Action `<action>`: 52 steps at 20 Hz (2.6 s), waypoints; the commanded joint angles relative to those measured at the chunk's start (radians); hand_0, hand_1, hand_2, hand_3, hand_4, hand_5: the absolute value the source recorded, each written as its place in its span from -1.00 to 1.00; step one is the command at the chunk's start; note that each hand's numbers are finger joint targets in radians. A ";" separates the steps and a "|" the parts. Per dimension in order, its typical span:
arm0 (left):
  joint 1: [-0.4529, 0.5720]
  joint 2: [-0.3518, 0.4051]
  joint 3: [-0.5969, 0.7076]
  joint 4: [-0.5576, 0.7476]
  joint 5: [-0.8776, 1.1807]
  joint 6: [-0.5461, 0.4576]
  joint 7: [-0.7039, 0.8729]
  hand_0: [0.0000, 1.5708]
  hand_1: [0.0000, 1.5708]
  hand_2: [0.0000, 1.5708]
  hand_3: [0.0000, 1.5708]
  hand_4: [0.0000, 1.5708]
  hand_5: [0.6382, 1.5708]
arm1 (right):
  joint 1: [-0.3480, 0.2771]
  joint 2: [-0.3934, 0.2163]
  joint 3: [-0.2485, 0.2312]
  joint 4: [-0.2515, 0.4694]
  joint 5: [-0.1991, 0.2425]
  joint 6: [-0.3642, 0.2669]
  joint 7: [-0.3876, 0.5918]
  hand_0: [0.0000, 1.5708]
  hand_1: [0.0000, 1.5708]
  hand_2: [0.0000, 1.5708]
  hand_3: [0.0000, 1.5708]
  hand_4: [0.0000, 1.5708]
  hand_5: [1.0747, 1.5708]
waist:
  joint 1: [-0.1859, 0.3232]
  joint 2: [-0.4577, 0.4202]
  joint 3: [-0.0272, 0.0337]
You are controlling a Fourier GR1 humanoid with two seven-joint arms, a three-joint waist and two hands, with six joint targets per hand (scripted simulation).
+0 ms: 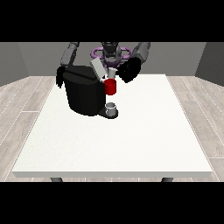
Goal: Insert the coffee pod into the coffee machine and close the lid
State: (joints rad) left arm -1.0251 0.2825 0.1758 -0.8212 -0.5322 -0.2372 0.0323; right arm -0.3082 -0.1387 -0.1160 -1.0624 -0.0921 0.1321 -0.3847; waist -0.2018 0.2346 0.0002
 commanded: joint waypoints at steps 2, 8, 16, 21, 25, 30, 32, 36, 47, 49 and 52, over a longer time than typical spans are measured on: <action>-0.047 0.014 0.030 0.043 0.007 0.039 0.020 0.86 0.86 0.85 0.76 -0.23 1.00 | -0.044 -0.010 -0.001 -0.002 -0.012 0.015 0.049 -1.00 -1.00 -1.00 -1.00 -0.62 1.00 | -0.024 0.013 -0.0001; -0.144 0.051 0.074 0.071 0.050 0.007 0.050 0.86 0.86 0.88 0.75 -0.24 1.00 | -0.114 -0.021 -0.025 0.035 -0.016 0.009 0.028 -1.00 -1.00 -1.00 -1.00 -0.74 1.00 | -0.037 0.082 0.0002; -0.152 0.055 0.022 0.070 0.005 0.028 0.003 0.82 0.82 0.89 0.81 -0.14 1.00 | -0.175 -0.028 -0.044 0.088 -0.011 -0.007 0.014 -1.00 -1.00 -1.00 -1.00 -0.71 1.00 | -0.025 0.138 0.0004; -0.148 0.126 0.052 0.123 0.010 0.012 -0.011 0.81 0.81 0.86 0.72 -0.15 1.00 | -0.144 -0.014 -0.009 0.049 0.001 -0.007 0.078 -1.00 -1.00 -1.00 -1.00 -0.67 1.00 | -0.057 0.094 -0.0001; -0.161 0.154 0.071 0.129 0.009 0.045 -0.039 0.77 0.77 0.84 0.75 -0.23 1.00 | -0.153 -0.034 -0.012 0.055 0.000 0.033 0.008 -1.00 -1.00 -1.00 -1.00 -0.64 1.00 | -0.088 0.166 -0.0001; -0.218 0.172 0.072 0.117 0.018 0.007 -0.009 0.80 0.80 0.83 0.74 -0.20 1.00 | -0.207 -0.023 -0.034 0.112 -0.013 0.022 0.001 -1.00 -1.00 -1.00 -1.00 -0.56 1.00 | -0.065 0.178 0.0003; -0.140 0.046 0.064 0.087 0.050 0.039 -0.008 0.09 0.09 0.16 0.11 -0.57 1.00 | -0.148 -0.014 -0.040 0.149 -0.009 0.012 -0.018 -1.00 -1.00 -1.00 -1.00 -0.56 1.00 | -0.031 0.100 0.0004; -0.018 -0.008 0.070 0.066 0.102 0.022 -0.153 -1.00 -1.00 -1.00 -1.00 -1.00 1.00 | -0.092 -0.025 -0.059 0.145 -0.027 0.029 -0.052 -1.00 -1.00 -1.00 -1.00 -0.74 1.00 | 0.014 0.045 -0.0002; 0.454 -0.185 0.127 0.074 0.272 -0.080 -0.372 -1.00 -1.00 -1.00 -1.00 -0.82 1.00 | 0.232 0.040 0.011 0.101 0.017 0.042 -0.123 -1.00 -1.00 -1.00 -1.00 -1.00 1.00 | 0.169 -0.350 -0.0016; 0.505 -0.142 0.177 0.105 0.309 -0.095 -0.393 -1.00 -1.00 -1.00 -1.00 -0.70 1.00 | 0.268 0.074 0.088 0.016 0.038 0.072 -0.068 -1.00 -1.00 -1.00 -1.00 -0.88 1.00 | 0.110 -0.386 -0.0024; 0.633 -0.171 0.152 0.107 0.296 -0.103 -0.445 -1.00 -1.00 -1.00 -1.00 -0.53 1.00 | 0.283 0.126 0.157 -0.063 0.107 -0.022 -0.008 -1.00 -1.00 -1.00 -1.00 -1.00 1.00 | 0.130 -0.481 -0.0024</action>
State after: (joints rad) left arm -0.5203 0.1233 0.3190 -0.7272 -0.2559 -0.3215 -0.3544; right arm -0.0691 -0.0741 -0.0422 -1.0379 -0.0429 0.1618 -0.4385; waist -0.0722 -0.1523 -0.0019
